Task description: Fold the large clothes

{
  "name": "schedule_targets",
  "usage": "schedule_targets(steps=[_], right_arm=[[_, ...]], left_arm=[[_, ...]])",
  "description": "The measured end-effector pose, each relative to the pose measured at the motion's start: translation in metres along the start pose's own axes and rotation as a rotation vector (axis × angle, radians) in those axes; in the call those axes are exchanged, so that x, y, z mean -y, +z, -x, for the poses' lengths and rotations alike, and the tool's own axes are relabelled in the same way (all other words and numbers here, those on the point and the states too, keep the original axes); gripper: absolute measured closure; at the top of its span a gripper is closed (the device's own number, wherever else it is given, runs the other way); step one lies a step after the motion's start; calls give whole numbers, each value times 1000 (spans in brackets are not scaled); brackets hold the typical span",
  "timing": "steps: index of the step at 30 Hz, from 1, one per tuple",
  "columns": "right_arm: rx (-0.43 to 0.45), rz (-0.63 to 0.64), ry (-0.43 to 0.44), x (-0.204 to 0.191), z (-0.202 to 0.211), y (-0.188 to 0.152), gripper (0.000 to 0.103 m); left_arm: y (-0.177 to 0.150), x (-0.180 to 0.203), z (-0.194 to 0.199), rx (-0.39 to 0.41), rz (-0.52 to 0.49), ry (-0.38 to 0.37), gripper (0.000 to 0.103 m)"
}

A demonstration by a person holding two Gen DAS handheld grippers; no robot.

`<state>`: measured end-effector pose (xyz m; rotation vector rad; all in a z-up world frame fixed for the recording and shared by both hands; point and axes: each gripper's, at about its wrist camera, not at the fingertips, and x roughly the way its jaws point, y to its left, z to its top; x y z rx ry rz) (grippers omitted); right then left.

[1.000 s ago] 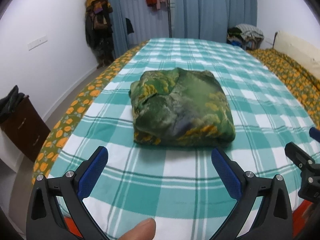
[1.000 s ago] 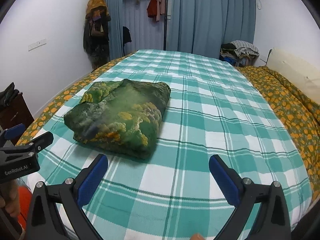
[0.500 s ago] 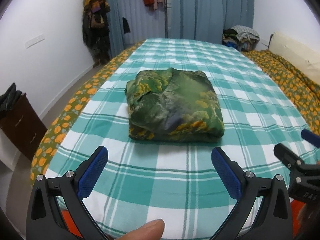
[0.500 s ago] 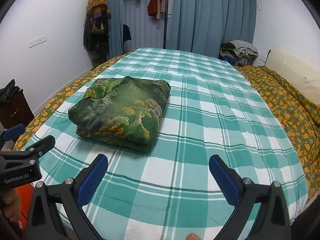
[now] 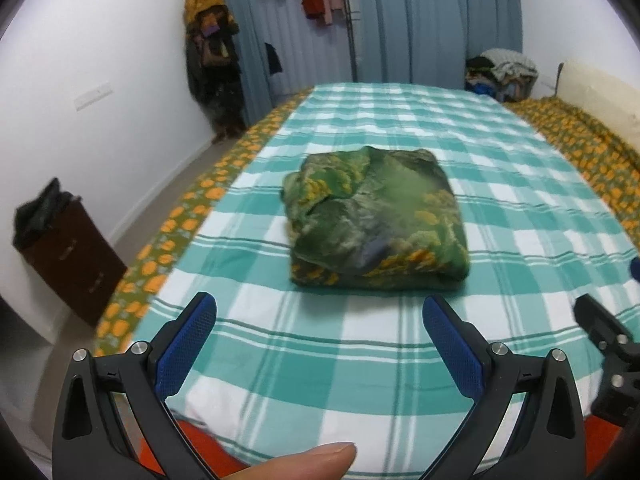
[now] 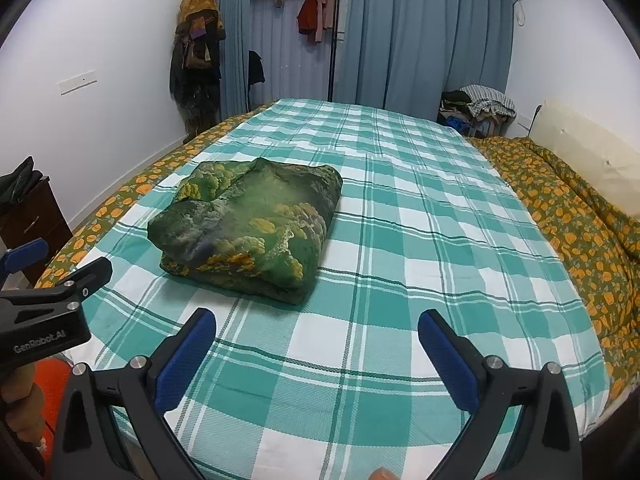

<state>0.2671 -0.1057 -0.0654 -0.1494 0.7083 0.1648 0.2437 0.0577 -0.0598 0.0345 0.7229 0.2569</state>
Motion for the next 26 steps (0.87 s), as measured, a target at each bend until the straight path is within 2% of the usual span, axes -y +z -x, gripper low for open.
schedule_targets(steps=[6,26], right_arm=[[14,11,4,-3,14,6,0],[-15,6,-3,-1,11,4,0]], left_arm=[[5,-4,10,10,4,-47,0],[4,2,9,-16,10,-90,0]])
